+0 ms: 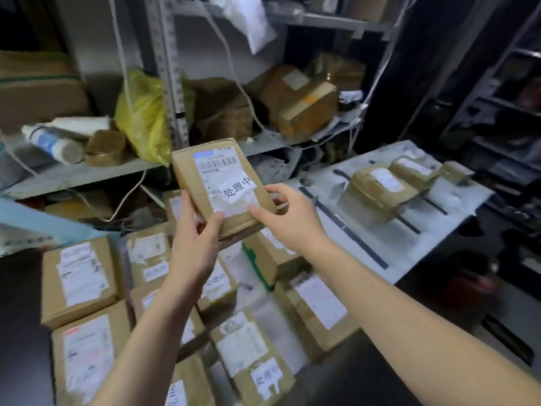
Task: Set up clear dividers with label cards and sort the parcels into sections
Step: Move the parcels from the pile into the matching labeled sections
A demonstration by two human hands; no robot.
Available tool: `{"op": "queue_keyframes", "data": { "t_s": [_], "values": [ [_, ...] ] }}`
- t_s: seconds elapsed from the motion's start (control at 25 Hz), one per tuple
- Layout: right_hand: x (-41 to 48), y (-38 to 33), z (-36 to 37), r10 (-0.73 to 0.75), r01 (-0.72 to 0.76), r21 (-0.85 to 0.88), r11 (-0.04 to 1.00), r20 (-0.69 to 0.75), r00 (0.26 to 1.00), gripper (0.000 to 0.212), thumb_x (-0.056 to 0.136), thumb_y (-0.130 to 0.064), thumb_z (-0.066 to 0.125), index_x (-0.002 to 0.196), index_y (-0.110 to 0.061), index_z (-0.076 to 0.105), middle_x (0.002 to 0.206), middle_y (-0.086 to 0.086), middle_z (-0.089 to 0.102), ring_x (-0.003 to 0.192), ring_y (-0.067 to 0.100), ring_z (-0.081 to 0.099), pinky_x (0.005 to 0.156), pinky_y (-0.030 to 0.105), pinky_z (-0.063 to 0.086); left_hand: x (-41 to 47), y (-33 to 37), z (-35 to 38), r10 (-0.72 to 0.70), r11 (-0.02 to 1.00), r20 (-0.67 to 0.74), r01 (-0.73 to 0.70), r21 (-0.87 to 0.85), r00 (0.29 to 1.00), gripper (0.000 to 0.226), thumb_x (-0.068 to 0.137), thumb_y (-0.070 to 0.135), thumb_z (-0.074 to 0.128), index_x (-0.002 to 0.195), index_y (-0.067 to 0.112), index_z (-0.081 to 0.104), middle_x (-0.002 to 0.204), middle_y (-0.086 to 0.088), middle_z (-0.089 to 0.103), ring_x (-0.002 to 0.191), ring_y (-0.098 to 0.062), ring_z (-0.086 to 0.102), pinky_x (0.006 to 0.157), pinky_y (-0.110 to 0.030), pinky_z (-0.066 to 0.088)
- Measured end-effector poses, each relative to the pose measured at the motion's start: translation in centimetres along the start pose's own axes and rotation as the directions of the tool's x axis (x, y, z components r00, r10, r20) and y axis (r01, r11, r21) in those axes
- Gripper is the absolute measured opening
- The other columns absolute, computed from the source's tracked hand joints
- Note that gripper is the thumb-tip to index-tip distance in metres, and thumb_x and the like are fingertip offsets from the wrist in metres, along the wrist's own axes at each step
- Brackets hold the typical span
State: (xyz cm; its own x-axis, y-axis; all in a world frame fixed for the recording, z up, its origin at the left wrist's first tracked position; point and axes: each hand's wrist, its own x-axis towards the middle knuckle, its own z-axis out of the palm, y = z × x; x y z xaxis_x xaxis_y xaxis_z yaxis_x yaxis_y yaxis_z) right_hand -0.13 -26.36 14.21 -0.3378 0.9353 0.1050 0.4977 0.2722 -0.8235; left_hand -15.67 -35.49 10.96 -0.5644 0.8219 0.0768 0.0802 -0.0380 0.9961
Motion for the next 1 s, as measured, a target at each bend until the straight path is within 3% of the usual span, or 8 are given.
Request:
{"op": "queue_keyframes", "data": {
  "t_s": [0.08, 0.16, 0.32, 0.48, 0.6, 0.72, 0.88, 1.0],
  "values": [
    [-1.1, 2.5, -5.4, 0.002, -0.002, 0.024, 1.000, -0.021, 1.000, 0.042, 0.081, -0.055, 0.076, 0.118, -0.038, 0.064, 0.106, -0.021, 0.068, 0.101, 0.007, 0.066, 0.093, 0.040, 0.057, -1.5, 1.3, 4.9, 0.009, 1.000, 0.036, -0.008, -0.007, 0.999, 0.064, 0.100, 0.025, 0.063, 0.156, 0.030, 0.033, 0.128, 0.027, 0.057, 0.124, 0.000, 0.057, 0.103, -0.027, 0.047],
    [-2.1, 5.1, -11.0, -0.002, 0.005, 0.055, 0.998, -0.043, 0.999, 0.044, 0.083, -0.052, 0.077, 0.122, -0.036, 0.065, 0.106, -0.019, 0.067, 0.102, 0.008, 0.065, 0.094, 0.038, 0.056, -3.4, 3.3, 10.4, 0.016, 1.000, 0.076, -0.017, 0.013, 0.997, 0.061, 0.100, 0.026, 0.064, 0.153, 0.025, 0.033, 0.122, 0.026, 0.056, 0.114, 0.006, 0.059, 0.103, -0.031, 0.049],
    [-3.1, 10.0, -21.6, 0.001, 0.008, 0.086, 0.996, -0.103, 0.995, 0.044, 0.085, -0.045, 0.076, 0.125, -0.028, 0.067, 0.101, -0.020, 0.067, 0.099, 0.006, 0.066, 0.090, 0.031, 0.054, -6.1, 5.6, 21.0, 0.042, 0.997, 0.153, -0.050, 0.050, 0.987, 0.054, 0.099, 0.029, 0.064, 0.148, 0.027, 0.040, 0.129, 0.016, 0.062, 0.119, -0.008, 0.063, 0.104, -0.045, 0.053],
    [-2.0, 15.9, -27.5, 0.057, -0.051, 0.075, 0.996, -0.083, 0.995, 0.049, 0.084, -0.043, 0.077, 0.128, -0.024, 0.068, 0.107, -0.013, 0.069, 0.104, 0.012, 0.067, 0.096, 0.037, 0.055, -7.0, 4.7, 29.6, 0.025, 0.998, 0.256, -0.038, 0.048, 0.966, 0.043, 0.097, 0.021, 0.062, 0.138, 0.030, 0.051, 0.130, 0.012, 0.066, 0.117, -0.013, 0.067, 0.095, -0.042, 0.059],
    [0.4, 20.1, -29.1, 0.114, -0.113, 0.079, 0.990, -0.005, 0.993, 0.051, 0.087, -0.038, 0.076, 0.133, -0.021, 0.065, 0.114, -0.008, 0.070, 0.106, 0.014, 0.065, 0.096, 0.037, 0.055, -6.0, 2.1, 33.6, -0.081, 0.990, 0.249, 0.050, 0.128, 0.965, 0.059, 0.086, 0.038, 0.066, 0.142, 0.033, 0.048, 0.138, 0.002, 0.056, 0.116, -0.021, 0.065, 0.068, -0.025, 0.062],
    [3.4, 24.1, -28.4, 0.193, -0.193, 0.007, 0.981, 0.022, 0.981, 0.056, 0.083, -0.042, 0.077, 0.133, -0.022, 0.065, 0.113, -0.011, 0.068, 0.107, 0.014, 0.063, 0.095, 0.033, 0.052, -3.4, -1.3, 37.0, -0.170, 0.976, 0.236, 0.130, 0.174, 0.957, 0.065, 0.081, 0.040, 0.063, 0.143, 0.032, 0.047, 0.135, 0.003, 0.056, 0.113, -0.022, 0.064, 0.063, -0.023, 0.059],
    [9.5, 30.2, -25.2, 0.264, -0.259, -0.087, 0.962, 0.047, 0.963, 0.077, 0.059, -0.068, 0.066, 0.126, -0.030, 0.070, 0.112, -0.014, 0.075, 0.106, 0.012, 0.070, 0.096, 0.041, 0.057, 1.0, -6.3, 40.4, -0.281, 0.953, 0.171, 0.255, 0.162, 0.944, 0.049, 0.096, 0.008, 0.054, 0.140, 0.029, 0.046, 0.117, 0.014, 0.060, 0.106, -0.011, 0.063, 0.077, -0.023, 0.052],
    [12.7, 32.0, -23.2, 0.317, -0.299, -0.168, 0.939, 0.094, 0.944, 0.064, 0.069, -0.060, 0.069, 0.123, -0.028, 0.071, 0.111, -0.011, 0.075, 0.105, 0.014, 0.069, 0.095, 0.039, 0.056, 4.2, -9.5, 42.0, -0.324, 0.934, 0.121, 0.297, 0.196, 0.938, 0.057, 0.090, 0.008, 0.052, 0.143, 0.029, 0.045, 0.126, 0.012, 0.064, 0.116, -0.015, 0.063, 0.093, -0.034, 0.053]
  ]
}}
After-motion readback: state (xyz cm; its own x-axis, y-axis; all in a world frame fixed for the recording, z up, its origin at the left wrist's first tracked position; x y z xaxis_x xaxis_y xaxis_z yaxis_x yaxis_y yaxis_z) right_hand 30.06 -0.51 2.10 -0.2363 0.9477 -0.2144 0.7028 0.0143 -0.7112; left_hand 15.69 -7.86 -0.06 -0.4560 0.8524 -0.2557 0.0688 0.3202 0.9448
